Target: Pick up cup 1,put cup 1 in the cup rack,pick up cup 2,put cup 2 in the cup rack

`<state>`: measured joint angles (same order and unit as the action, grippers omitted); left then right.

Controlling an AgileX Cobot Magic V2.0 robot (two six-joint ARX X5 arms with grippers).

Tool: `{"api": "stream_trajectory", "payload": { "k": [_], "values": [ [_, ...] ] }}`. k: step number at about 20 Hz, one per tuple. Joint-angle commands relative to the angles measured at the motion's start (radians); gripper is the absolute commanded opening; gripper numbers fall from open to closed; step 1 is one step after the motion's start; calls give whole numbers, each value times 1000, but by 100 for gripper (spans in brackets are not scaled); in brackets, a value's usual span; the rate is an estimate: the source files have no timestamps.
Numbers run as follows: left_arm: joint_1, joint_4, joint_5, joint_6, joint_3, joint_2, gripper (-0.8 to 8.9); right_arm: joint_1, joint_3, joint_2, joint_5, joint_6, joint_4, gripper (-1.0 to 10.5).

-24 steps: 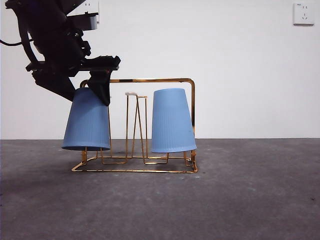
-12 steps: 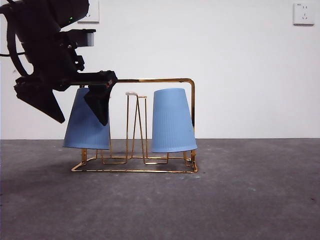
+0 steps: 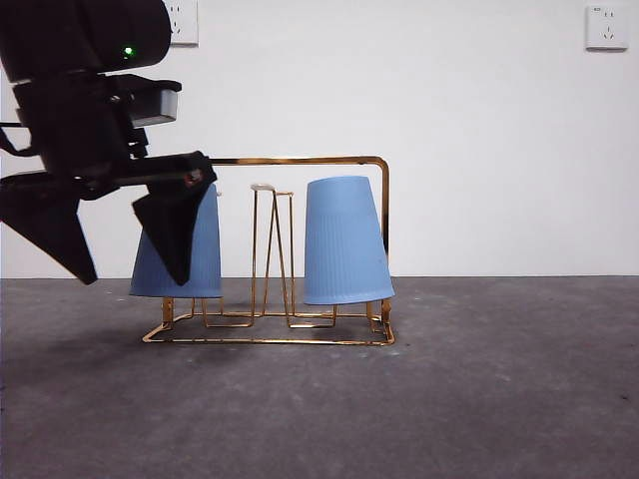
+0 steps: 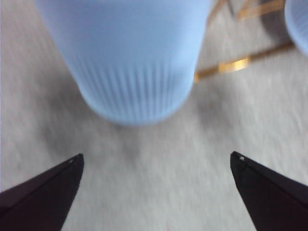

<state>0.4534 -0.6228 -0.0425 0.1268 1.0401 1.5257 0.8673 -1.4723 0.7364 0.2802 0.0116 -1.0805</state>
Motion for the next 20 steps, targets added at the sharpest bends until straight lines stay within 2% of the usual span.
{"api": "stream_trajectory", "payload": {
  "k": [1, 7, 14, 16, 19, 20],
  "values": [
    [-1, -45, 7, 12, -2, -35, 570, -1, 2, -2, 0, -9, -9, 218],
    [3, -150, 90, 11, -2, -155, 564, -1, 2, -1, 0, -10, -52, 218],
    [22, -241, 190, 13, 0, -396, 557, -1, 2, 3, -3, -13, -156, 218],
    [27, -257, 230, 23, 0, -470, 455, -1, 2, 6, -3, -13, -192, 218],
    [32, -282, 283, 27, 0, -577, 134, -1, 2, 14, -4, -24, -237, 206],
    [32, -290, 288, 27, 0, -612, 1, -1, 2, 14, -10, -36, -255, 153]
  ]
}}
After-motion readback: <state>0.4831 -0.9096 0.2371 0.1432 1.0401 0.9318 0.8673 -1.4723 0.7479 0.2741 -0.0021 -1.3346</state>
